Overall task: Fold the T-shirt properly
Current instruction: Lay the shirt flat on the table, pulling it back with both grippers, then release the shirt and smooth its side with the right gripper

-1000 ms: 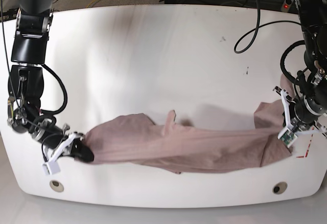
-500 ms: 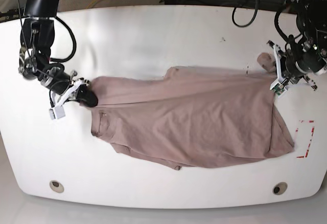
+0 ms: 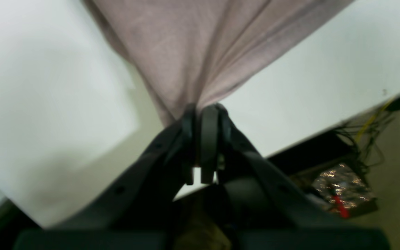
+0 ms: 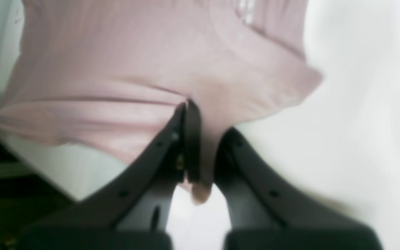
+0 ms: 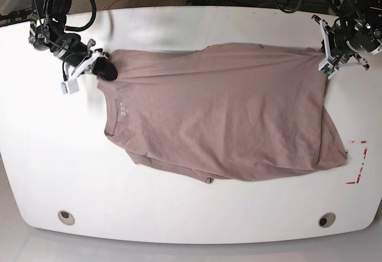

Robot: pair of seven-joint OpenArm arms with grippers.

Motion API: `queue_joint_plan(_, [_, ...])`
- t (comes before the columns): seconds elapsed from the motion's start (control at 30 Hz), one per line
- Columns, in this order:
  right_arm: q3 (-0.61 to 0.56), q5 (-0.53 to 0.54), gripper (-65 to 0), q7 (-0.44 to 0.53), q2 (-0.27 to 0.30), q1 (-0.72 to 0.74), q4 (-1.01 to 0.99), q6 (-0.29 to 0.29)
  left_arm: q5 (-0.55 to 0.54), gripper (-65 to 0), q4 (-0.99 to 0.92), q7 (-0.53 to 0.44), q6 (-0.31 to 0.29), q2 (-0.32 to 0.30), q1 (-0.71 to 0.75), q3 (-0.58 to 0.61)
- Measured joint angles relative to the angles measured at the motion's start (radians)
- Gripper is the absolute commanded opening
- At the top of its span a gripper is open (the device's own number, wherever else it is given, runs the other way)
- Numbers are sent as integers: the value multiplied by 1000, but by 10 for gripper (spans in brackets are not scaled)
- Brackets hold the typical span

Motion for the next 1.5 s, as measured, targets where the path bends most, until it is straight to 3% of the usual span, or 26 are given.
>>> queue_joint_plan(0.2, [-1, -4, -650, -2, -2, -61, 2, 0, 10, -646, -2, -100, 0, 36, 58, -64])
queue_joint_plan(0.73, [3, -7, -639, 3, -1, -118, 3, 0, 12, -636, -3, -108, -1, 133, 68, -138])
queue_joint_plan(0.83, [13, -8, -491, 4, 0, -132, 15, 0, 12, -550, -3, -108, -1, 134, 67, -139])
queue_joint_plan(0.87, [14, -13, -409, 4, 0, -139, 26, -2, 14, -482, -3, -106, -1, 134, 67, -139])
queue_joint_plan(1.0, [19, -16, -250, 5, 3, -151, 48, -5, 29, -289, -4, -98, 0, 133, 69, -124])
queue_joint_plan(1.1, [24, -14, -233, 5, 1, -156, 74, -5, 27, -224, -4, -99, 0, 134, 69, -122])
queue_joint_plan(1.23, [56, -11, -228, 5, -6, -155, 99, -5, 28, -218, -5, -99, 0, 134, 68, -122])
queue_joint_plan(1.33, [89, -11, -227, 5, -11, -145, 113, -7, 28, -218, -5, -98, -107, 132, 68, -126])
queue_joint_plan(1.5, [92, -18, -227, 2, -10, -59, 101, -7, 35, -215, -5, -98, -116, 131, 72, -134])
